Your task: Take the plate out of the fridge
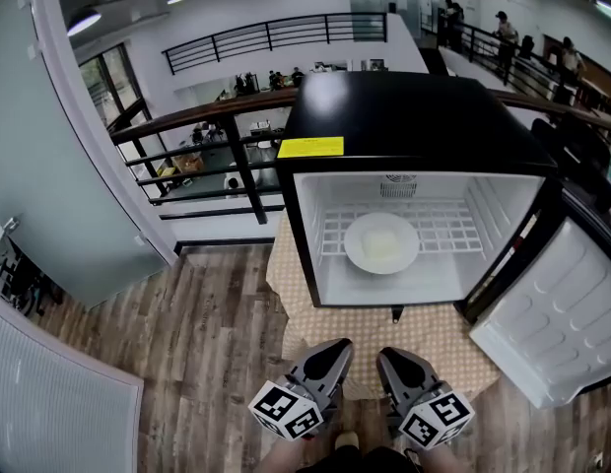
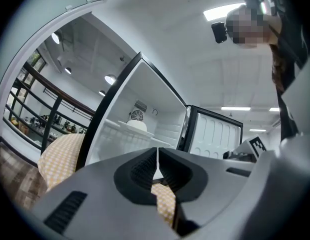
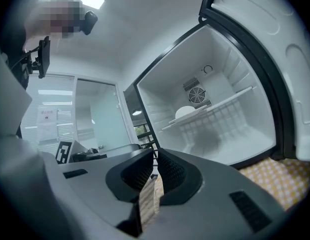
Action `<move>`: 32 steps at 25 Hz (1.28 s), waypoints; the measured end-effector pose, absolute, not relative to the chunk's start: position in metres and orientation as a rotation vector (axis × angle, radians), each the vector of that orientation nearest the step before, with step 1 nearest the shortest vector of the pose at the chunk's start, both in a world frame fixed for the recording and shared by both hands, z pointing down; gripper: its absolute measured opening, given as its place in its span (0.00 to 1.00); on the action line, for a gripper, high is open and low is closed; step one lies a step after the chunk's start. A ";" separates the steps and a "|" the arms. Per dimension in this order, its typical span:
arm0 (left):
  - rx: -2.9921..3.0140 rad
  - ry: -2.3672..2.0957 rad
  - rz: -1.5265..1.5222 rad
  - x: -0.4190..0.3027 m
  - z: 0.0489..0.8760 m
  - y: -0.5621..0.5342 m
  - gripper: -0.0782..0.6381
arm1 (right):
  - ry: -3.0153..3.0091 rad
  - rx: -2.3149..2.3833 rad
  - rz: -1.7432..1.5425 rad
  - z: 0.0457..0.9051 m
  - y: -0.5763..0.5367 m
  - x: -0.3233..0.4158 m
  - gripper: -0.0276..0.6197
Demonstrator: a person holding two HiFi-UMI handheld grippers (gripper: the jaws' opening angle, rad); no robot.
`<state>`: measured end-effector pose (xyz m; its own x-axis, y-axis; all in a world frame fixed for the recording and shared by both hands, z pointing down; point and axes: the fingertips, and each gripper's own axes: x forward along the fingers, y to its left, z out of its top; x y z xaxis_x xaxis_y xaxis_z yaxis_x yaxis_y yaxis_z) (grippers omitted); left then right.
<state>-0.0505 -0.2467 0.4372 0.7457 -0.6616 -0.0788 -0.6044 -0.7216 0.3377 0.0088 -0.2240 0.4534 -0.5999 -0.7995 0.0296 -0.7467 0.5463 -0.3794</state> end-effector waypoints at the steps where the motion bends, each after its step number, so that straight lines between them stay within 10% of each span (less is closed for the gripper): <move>1: 2.654 -0.980 -0.283 -0.049 0.437 -0.249 0.12 | 2.617 -1.323 -0.558 0.453 -0.227 0.009 0.11; 32: 2.638 -1.005 -0.289 -0.016 0.435 -0.348 0.12 | 1.994 -0.988 -1.125 0.402 -0.374 0.057 0.19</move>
<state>-0.0162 -0.3481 0.4352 0.7346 -0.6738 -0.0790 -0.6129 -0.7091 0.3487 0.0575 -0.3738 0.4021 -0.5150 -0.8418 -0.1617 -0.2972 0.3523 -0.8874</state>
